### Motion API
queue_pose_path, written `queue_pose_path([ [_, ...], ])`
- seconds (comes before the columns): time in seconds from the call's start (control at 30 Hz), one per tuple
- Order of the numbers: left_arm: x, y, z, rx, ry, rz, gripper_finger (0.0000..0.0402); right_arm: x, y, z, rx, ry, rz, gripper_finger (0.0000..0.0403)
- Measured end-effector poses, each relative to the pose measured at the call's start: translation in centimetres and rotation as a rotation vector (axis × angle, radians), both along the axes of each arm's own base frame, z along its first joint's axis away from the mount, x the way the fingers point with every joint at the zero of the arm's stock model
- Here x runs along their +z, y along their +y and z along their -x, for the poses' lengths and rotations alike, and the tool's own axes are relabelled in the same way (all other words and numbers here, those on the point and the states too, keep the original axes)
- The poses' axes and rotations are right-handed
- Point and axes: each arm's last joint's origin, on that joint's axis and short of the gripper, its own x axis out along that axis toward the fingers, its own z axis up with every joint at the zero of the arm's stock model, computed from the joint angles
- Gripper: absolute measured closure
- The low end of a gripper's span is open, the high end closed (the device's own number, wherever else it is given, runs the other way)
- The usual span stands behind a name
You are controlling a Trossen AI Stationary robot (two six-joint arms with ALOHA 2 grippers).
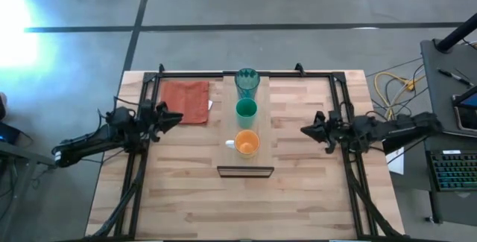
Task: Stack small to large cups/mugs on shelf
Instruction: Return to Home Position
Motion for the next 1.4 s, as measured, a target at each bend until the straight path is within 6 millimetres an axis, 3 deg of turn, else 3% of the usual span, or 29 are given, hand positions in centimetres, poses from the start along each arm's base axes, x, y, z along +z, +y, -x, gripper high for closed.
queue_pose_path([
  [0.23,-0.8,0.1,-0.1,0.038,0.076,0.023,0.0302,3.2,-0.7,3.6,-0.03,0.051,0.068,0.0392],
  [0.4,-2.1,0.1,0.1,0.031,0.205,0.068,0.0302,4.8,-0.9,4.1,-0.074,0.101,0.128,0.0392],
  [0.57,-2.3,0.1,0.0,0.026,0.218,0.071,0.0302,3.8,-1.1,3.9,-0.145,0.103,0.139,0.0392],
  [0.87,-2.4,0.1,0.0,0.043,0.226,0.045,0.0302,-1.1,-0.7,1.7,-0.122,-0.009,0.142,0.0392],
  [1.17,-2.4,0.1,0.0,0.043,0.236,-0.006,0.0302,-1.6,-0.8,1.7,-0.142,0.022,0.18,0.0392],
  [1.4,-2.5,0.2,-0.1,0.042,0.25,-0.002,0.0302,-2.0,-1.1,1.6,-0.261,0.09,0.22,0.0392],
])
